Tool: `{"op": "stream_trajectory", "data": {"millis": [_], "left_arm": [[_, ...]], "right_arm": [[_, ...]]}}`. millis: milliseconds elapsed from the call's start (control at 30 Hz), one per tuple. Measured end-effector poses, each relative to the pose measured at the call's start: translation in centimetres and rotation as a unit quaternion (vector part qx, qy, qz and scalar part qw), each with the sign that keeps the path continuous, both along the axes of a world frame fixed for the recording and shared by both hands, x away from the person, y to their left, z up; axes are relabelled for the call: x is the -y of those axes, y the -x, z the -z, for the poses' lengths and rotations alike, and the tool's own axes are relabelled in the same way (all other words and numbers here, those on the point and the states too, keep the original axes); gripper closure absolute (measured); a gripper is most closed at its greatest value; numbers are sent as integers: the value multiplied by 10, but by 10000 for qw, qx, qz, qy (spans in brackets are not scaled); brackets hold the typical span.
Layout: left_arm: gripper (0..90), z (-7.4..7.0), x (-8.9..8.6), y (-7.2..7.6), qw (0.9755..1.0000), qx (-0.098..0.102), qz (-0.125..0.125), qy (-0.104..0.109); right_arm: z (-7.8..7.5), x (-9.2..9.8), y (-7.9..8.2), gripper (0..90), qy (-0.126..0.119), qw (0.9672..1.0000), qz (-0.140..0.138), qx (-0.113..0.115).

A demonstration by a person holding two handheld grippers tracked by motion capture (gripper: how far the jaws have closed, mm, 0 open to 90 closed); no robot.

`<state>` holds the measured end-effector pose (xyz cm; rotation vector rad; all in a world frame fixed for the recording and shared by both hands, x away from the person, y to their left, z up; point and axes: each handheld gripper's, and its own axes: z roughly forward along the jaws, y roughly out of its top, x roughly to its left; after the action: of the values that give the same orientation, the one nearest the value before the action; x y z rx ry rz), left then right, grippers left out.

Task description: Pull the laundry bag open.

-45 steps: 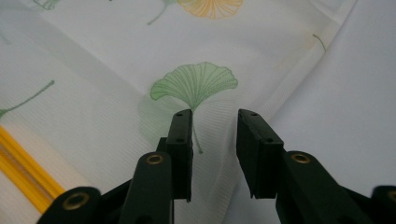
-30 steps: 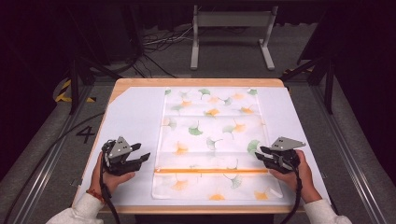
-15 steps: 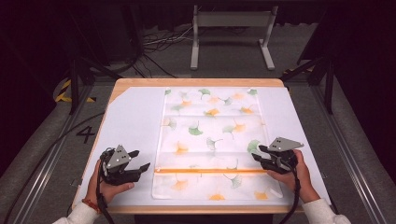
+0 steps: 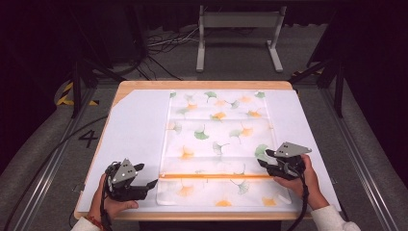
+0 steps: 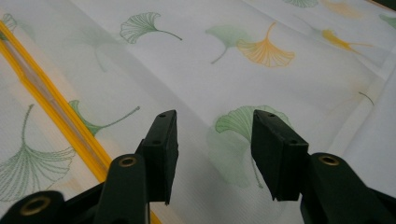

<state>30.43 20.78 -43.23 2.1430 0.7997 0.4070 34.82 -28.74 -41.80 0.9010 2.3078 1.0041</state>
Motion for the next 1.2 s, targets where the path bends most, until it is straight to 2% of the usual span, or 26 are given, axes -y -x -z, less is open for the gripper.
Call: {"op": "stream_trajectory", "data": {"millis": [67, 133, 200, 300, 333, 367, 400, 467, 600, 633, 700, 800, 933, 1000, 1133, 1200], "left_arm": [[309, 1, 1, 2, 9998, -74, 162, -24], [344, 3, 2, 4, 9997, -111, 189, -99], [358, 4, 2, 4, 9996, -231, 170, -17], [381, 6, 2, 5, 9994, -282, 181, 25], [392, 7, 4, 6, 9992, -348, 194, 43], [413, 7, 5, 7, 9991, -369, 207, -1], [480, 10, 11, 8, 9983, -495, 273, -124], [507, 12, 15, 8, 9977, -524, 379, -177], [509, 14, 20, 9, 9974, -599, 347, -184], [484, 15, 21, 8, 9975, -601, 262, -264], [437, 18, 22, 7, 9969, -712, 208, -269], [404, 20, 26, 7, 9970, -694, 210, -279], [405, 20, 34, 3, 9970, -653, 264, -324], [414, 20, 35, 2, 9970, -622, 273, -364], [469, 21, 36, 5, 9977, -544, 138, -387], [573, 20, 35, 6, 9977, -526, 194, -376]], "right_arm": [[-1, -1, 0, 564, -11, 10000, -53, -11], [0, -2, 1, 600, -25, 9998, -199, -36], [0, -2, 2, 629, 35, 9997, -237, -22], [0, -4, 4, 663, 26, 9995, -302, -25], [-1, -5, 5, 708, 20, 9994, -352, -21], [-2, -5, 7, 757, -4, 9989, -463, -41], [-2, -8, 10, 779, 75, 9979, -648, -54], [-1, -10, 13, 774, 188, 9974, -692, -35], [-1, -11, 13, 711, 202, 9978, -627, -10], [-1, -11, 12, 686, 197, 9979, -613, 15], [-2, -11, 11, 655, 182, 9983, -559, 29], [0, -10, 7, 617, 154, 9986, -503, 3], [1, -11, 5, 579, 135, 9987, -482, -6], [2, -11, 5, 566, 116, 9988, -485, -7], [1, -11, 5, 560, 75, 9988, -489, 0], [0, -13, 6, 553, 90, 9987, -509, 26]]}}
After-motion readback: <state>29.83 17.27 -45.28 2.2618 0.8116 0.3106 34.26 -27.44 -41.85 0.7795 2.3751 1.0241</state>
